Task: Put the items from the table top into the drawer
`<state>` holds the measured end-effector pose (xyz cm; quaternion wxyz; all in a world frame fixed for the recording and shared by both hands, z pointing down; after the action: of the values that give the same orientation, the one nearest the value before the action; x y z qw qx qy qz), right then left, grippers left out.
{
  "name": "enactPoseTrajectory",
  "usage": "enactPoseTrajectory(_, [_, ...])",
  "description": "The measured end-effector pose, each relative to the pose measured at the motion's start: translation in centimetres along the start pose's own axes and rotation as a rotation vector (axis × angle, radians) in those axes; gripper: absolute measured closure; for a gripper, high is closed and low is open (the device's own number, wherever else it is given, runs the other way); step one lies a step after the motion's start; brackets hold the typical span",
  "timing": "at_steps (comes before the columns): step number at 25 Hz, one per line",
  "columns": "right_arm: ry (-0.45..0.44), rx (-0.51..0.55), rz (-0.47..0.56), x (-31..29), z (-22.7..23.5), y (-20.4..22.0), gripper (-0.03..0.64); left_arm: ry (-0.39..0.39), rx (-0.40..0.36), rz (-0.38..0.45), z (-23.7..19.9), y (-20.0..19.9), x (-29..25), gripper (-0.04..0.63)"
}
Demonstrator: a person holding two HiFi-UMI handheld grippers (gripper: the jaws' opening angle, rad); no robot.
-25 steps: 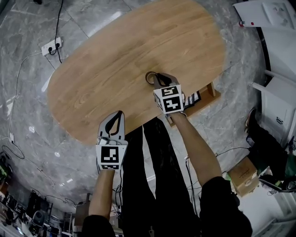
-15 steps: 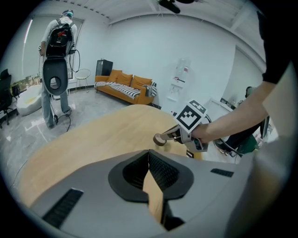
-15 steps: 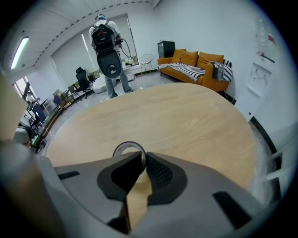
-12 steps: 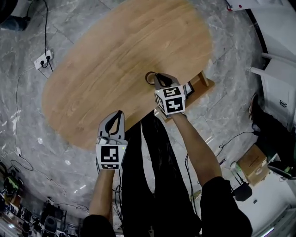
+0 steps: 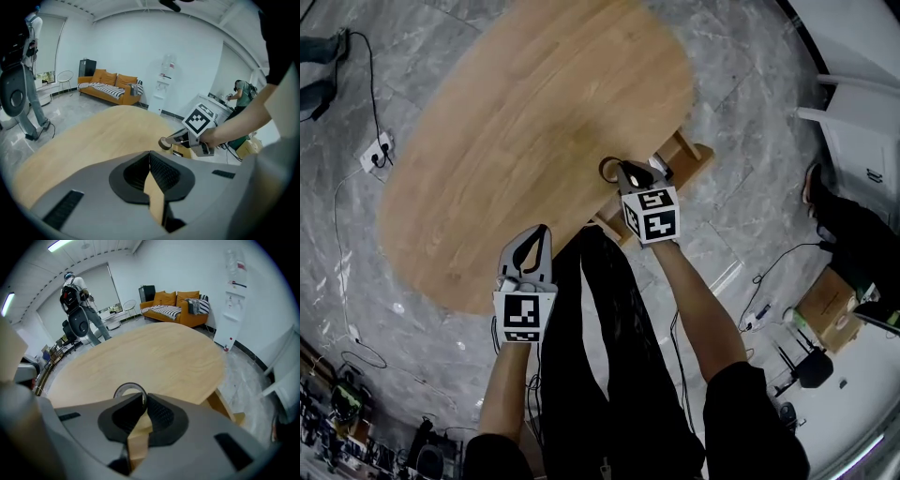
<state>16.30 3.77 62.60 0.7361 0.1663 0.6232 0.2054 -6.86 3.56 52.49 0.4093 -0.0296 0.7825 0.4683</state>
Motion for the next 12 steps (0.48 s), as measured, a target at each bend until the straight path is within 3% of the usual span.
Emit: enactPoseTrajectory(12, [0.095, -0.142, 0.0, 5.3, 5.9, 6.8, 0.575, 0.099, -0.077, -0.016, 4.7, -2.0, -3.0, 0.581])
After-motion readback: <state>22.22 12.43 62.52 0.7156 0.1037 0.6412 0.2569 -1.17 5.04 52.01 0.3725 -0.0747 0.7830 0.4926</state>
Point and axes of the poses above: the fingertips, and each gripper's own axes: x backward along the fingers, z to its right, y out of its underside, the point moved 6 cm from there along x, backward along the fingers
